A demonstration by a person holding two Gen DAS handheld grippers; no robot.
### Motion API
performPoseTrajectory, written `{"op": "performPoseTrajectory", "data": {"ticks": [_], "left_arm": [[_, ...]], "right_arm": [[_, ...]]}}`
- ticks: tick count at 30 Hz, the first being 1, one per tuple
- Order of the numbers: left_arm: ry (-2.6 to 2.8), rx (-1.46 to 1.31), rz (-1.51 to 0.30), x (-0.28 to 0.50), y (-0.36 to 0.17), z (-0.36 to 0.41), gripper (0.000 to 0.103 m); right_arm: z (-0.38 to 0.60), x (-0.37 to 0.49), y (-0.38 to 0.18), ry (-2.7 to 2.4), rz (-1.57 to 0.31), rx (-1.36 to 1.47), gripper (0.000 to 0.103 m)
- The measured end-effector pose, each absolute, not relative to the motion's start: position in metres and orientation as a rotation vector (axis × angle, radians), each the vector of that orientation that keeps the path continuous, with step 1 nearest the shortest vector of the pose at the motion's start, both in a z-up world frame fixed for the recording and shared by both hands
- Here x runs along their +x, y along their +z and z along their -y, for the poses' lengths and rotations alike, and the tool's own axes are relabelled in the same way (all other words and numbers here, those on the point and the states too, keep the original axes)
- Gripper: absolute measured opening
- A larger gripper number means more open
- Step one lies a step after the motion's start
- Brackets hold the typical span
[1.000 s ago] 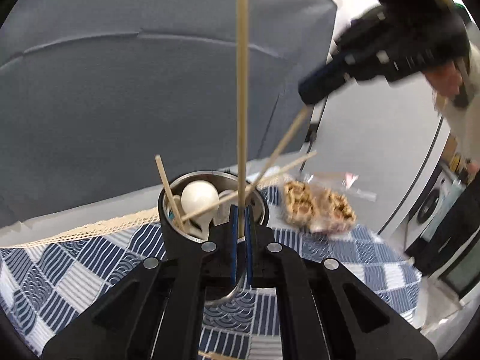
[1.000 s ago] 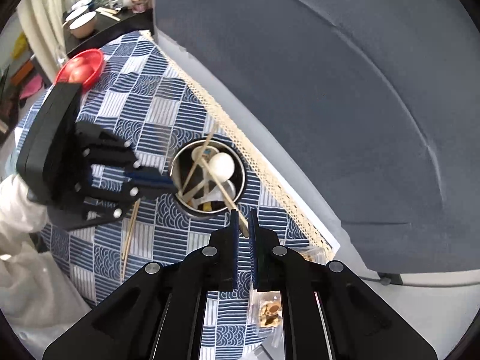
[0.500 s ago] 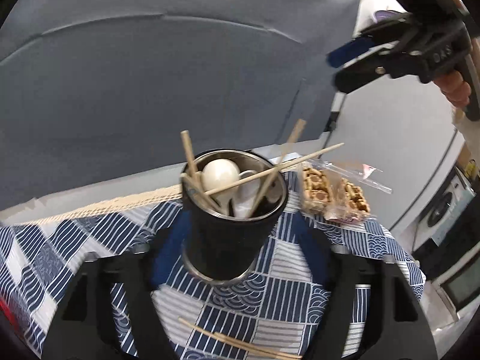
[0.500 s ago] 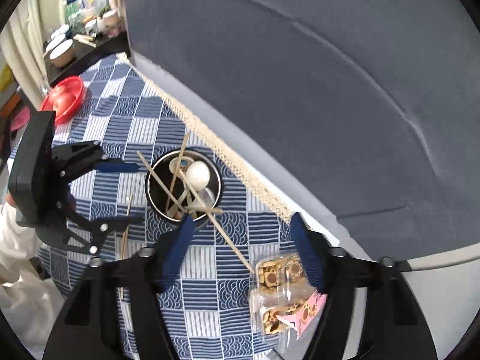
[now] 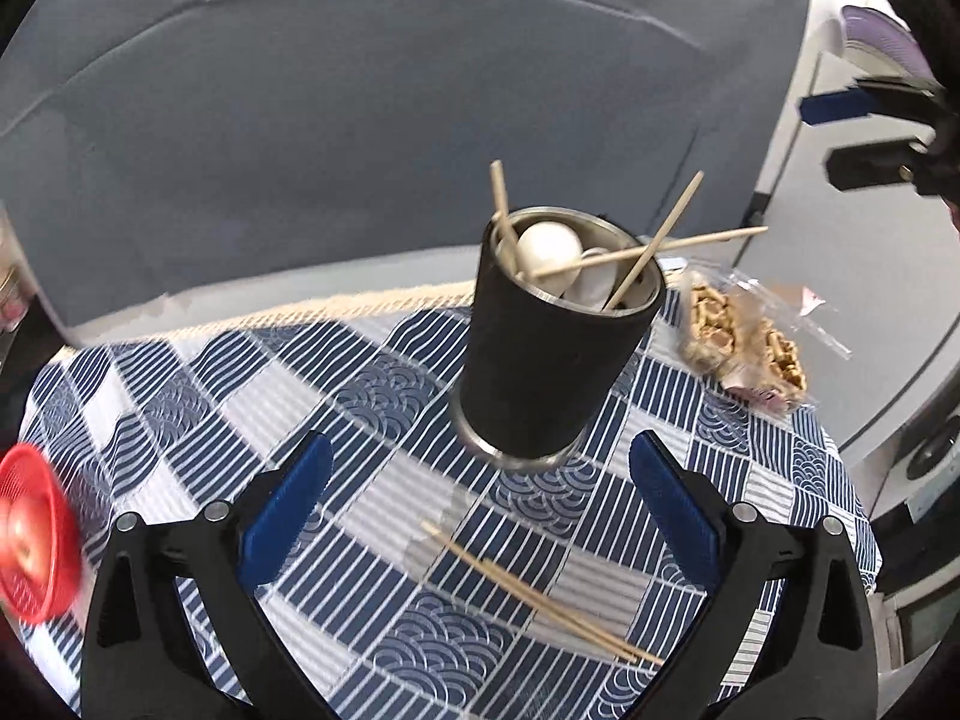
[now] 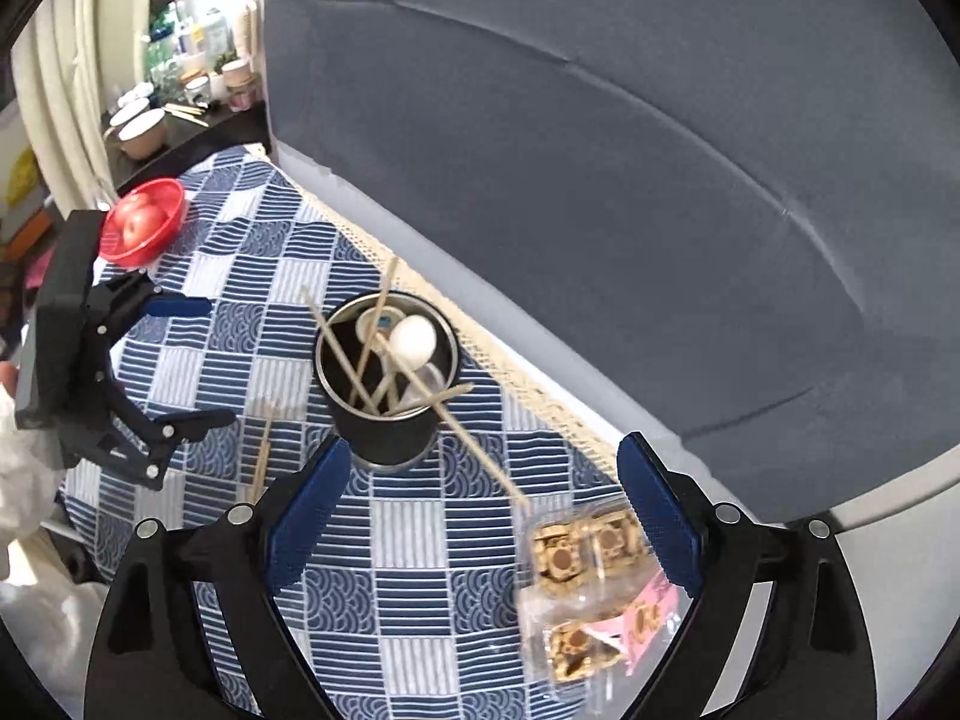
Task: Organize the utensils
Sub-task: 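Move both tools back toward the last two chopsticks on the cloth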
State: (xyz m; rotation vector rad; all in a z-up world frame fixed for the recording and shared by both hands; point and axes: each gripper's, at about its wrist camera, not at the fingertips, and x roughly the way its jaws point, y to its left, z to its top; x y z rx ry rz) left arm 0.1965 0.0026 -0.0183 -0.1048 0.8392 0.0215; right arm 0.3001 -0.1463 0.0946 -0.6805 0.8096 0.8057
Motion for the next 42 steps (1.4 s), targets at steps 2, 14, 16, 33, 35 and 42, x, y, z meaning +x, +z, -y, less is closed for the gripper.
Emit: {"op": "performPoseTrajectory", "data": {"ticks": [2,14,16,33,35,42], "left_arm": [[0.050,-0.106,-0.856,0.191,-0.019,-0.003,0.097],[0.163,-0.149,-0.975,0.172,-0.033,-0.002,0.097],[0.186,-0.156,-1.001,0.169,-0.039,-0.002,0.097],[0.253,-0.205,-1.151,0.166,-0.098,-0.007,0.097],[0.257,-0.216,-1.156,0.170,-0.103,-0.010,0.097],[0.264,-0.225,-1.179,0.186,-0.120,-0.019,0.097]], "right_arm": [[0.152,0.294,0.091,0.820,-0.801,-0.665,0.087],[0.175,0.261,0.050,0.879,-0.800,-0.696,0.087],[0.178,0.256,0.043,0.898,-0.807,-0.688,0.087],[0.188,0.207,-0.062,0.913,-0.970,-0.661,0.088],[0.187,0.201,-0.074,0.914,-0.987,-0.662,0.088],[0.181,0.190,-0.104,0.916,-1.065,-0.618,0.088]]}}
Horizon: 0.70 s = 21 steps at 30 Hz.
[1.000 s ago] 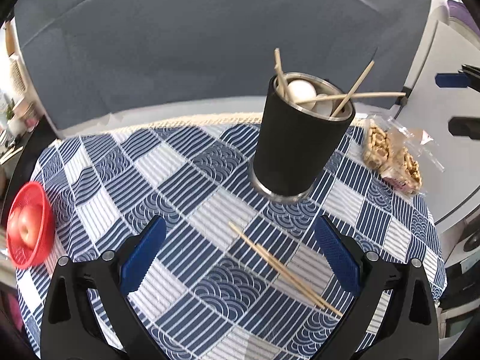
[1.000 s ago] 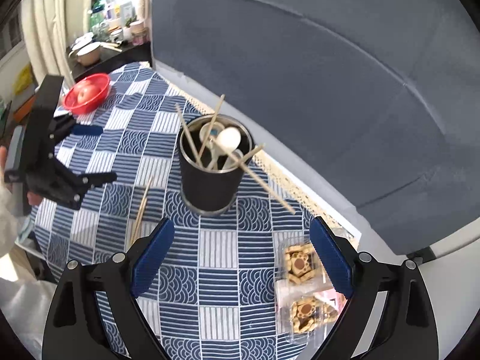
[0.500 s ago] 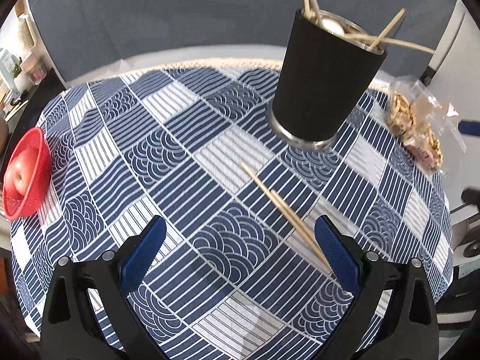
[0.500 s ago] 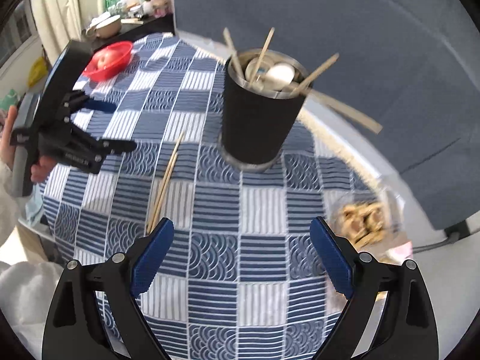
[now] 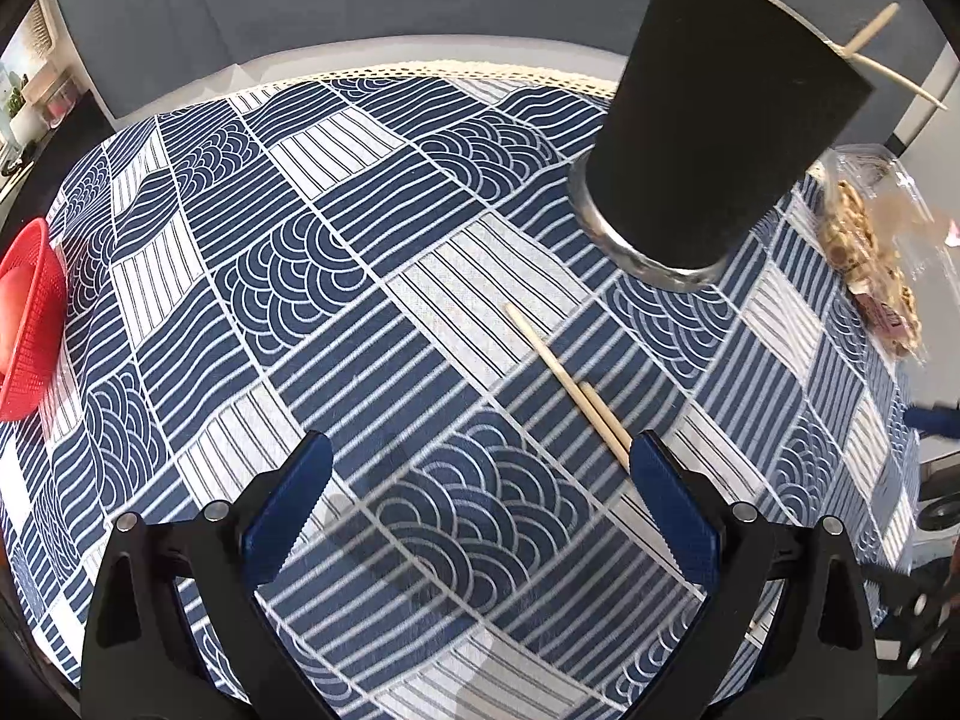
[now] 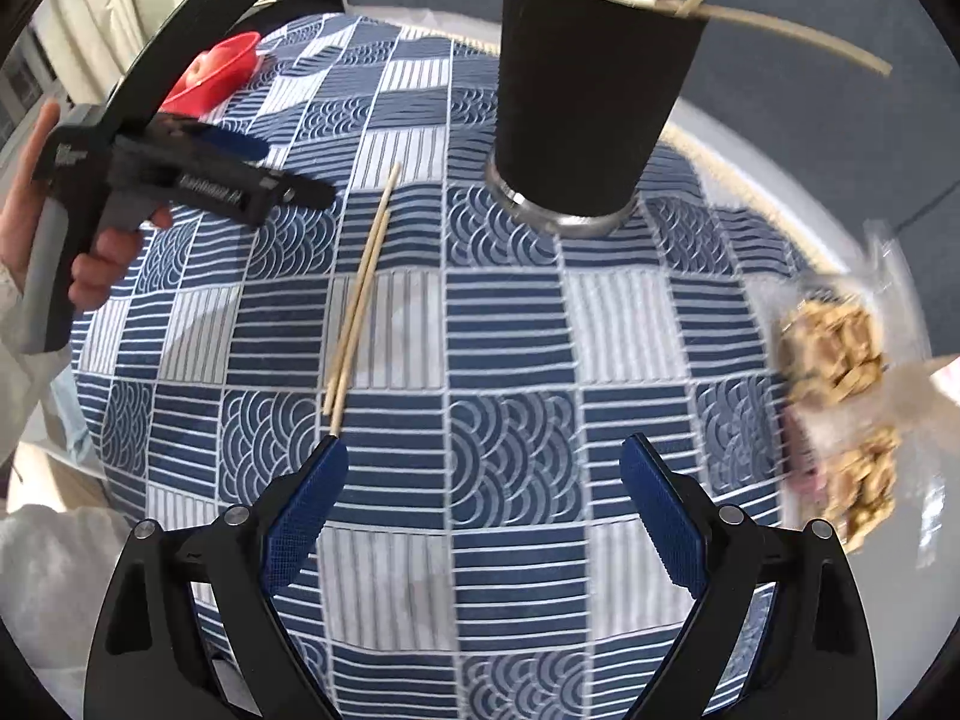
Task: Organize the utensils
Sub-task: 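Move both tools back toward the last two chopsticks on the cloth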
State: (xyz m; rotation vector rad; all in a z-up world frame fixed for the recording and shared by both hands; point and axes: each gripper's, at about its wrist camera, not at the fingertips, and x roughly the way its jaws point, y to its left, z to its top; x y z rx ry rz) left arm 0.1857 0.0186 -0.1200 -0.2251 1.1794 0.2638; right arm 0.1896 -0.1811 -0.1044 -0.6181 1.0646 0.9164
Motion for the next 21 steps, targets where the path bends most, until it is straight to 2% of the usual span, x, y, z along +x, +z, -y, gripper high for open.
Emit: {"op": "performPoseTrajectory", "data": {"ticks": [6,21], "left_arm": [[0.227,-0.248,-1.144,0.199,-0.125,-0.026,0.097],[0.207,-0.268,-1.209,0.238,-0.150,-0.042,0.097]], "right_arm": [[0.172,0.173,-0.125,0.931,-1.054,-0.650,0.088],[0.146,0.176,-0.167,0.916,-1.164,-0.665,0.089]]}}
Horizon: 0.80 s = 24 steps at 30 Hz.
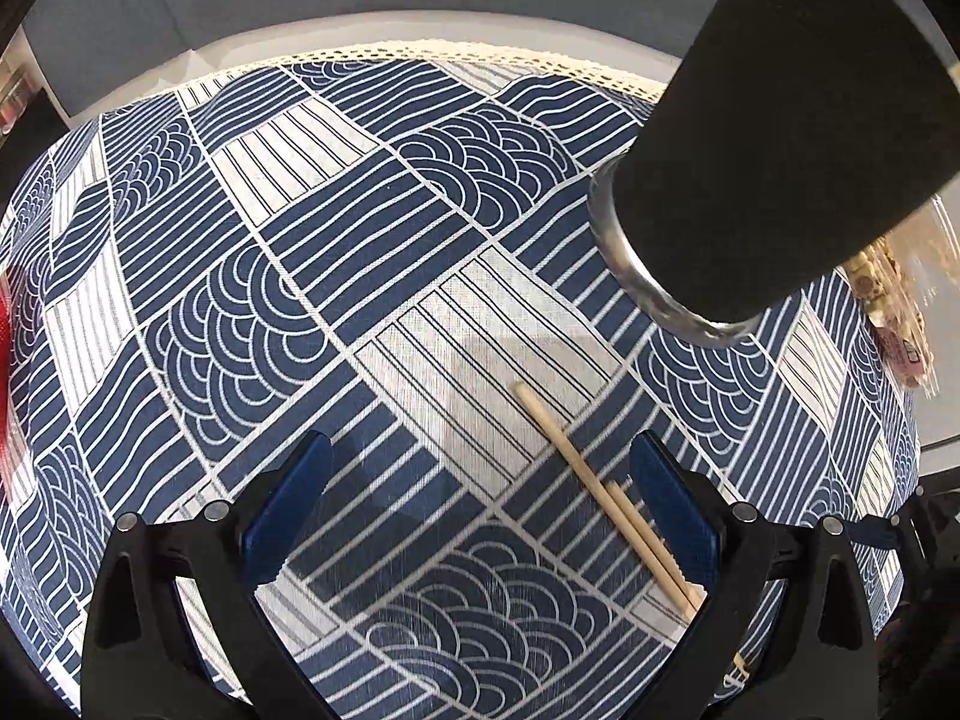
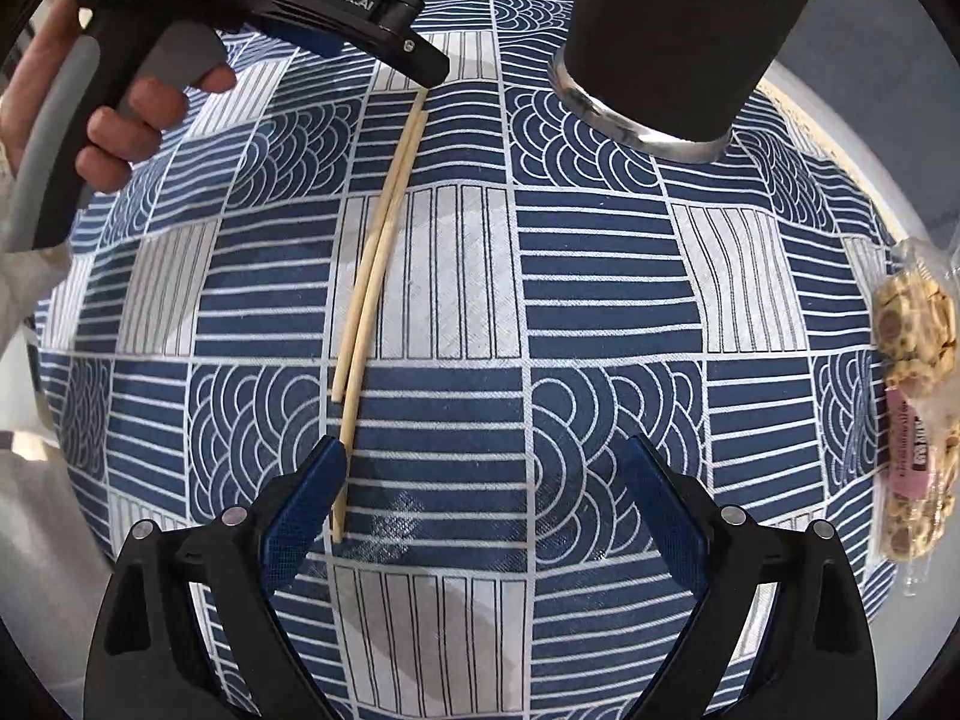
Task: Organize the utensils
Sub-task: 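Move both tools back toward the last two chopsticks on the cloth, then grasp one chopstick with the left tool while the right tool grasps the other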
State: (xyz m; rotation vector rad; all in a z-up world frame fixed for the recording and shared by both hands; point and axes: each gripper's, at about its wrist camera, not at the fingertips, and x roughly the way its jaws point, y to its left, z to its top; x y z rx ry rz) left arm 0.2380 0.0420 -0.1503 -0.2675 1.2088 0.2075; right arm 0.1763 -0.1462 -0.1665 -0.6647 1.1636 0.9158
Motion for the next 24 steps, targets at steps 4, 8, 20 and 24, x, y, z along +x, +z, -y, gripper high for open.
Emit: {"op": "performPoseTrajectory", "data": {"ticks": [4,8,20,24], "left_arm": [[0.237,-0.217,-1.210,0.249,-0.154,-0.037,0.097],[0.282,-0.159,-1.217,0.259,-0.158,-0.028,0.097],[0.327,-0.176,-1.233,0.261,-0.162,-0.030,0.099],[0.323,-0.179,-1.250,0.254,-0.164,-0.026,0.099]], "right_arm": [[0.148,0.184,-0.171,0.914,-1.205,-0.613,0.096],[0.145,0.174,-0.174,0.926,-1.140,-0.671,0.095],[0.156,0.164,-0.173,0.925,-1.100,-0.636,0.096],[0.166,0.161,-0.176,0.904,-1.073,-0.595,0.096]]}}
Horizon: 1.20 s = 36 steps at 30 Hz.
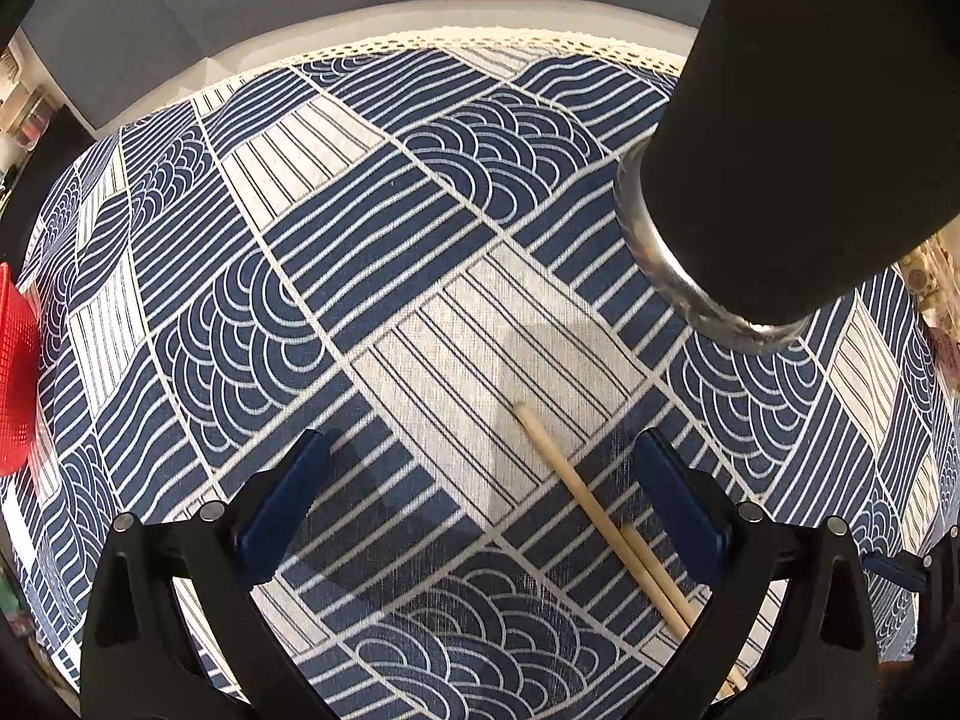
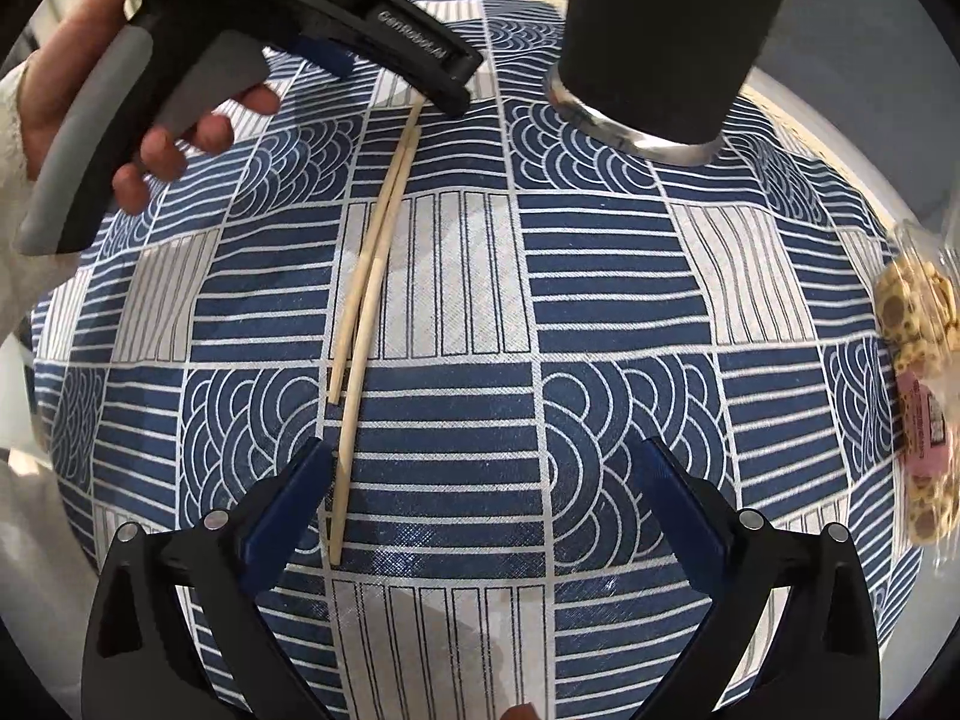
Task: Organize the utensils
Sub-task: 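Grasp one chopstick with the left tool while the right tool grasps the other, then lift both chopsticks upright and carry them over the black holder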
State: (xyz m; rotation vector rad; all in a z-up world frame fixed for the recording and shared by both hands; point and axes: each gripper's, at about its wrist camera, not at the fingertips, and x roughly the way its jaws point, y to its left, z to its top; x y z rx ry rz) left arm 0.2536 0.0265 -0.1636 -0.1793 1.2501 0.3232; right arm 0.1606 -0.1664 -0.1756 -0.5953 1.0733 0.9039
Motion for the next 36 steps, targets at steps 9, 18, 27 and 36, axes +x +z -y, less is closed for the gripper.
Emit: {"op": "performPoseTrajectory", "data": {"ticks": [9,18,27,36], "left_arm": [[0.322,-0.188,-1.300,0.239,-0.170,-0.014,0.099],[0.381,-0.258,-1.337,0.221,-0.173,-0.014,0.097],[0.438,-0.317,-1.318,0.191,-0.158,-0.016,0.023],[0.407,-0.409,-1.320,0.149,-0.156,-0.018,0.005]], "right_arm": [[0.171,0.162,-0.174,0.854,-1.103,-0.563,0.097],[0.154,0.174,-0.177,0.810,-1.155,-0.566,0.094],[0.161,0.170,-0.161,0.898,-1.121,-0.602,0.007],[0.211,0.181,-0.166,0.917,-1.265,-0.455,0.005]]}}
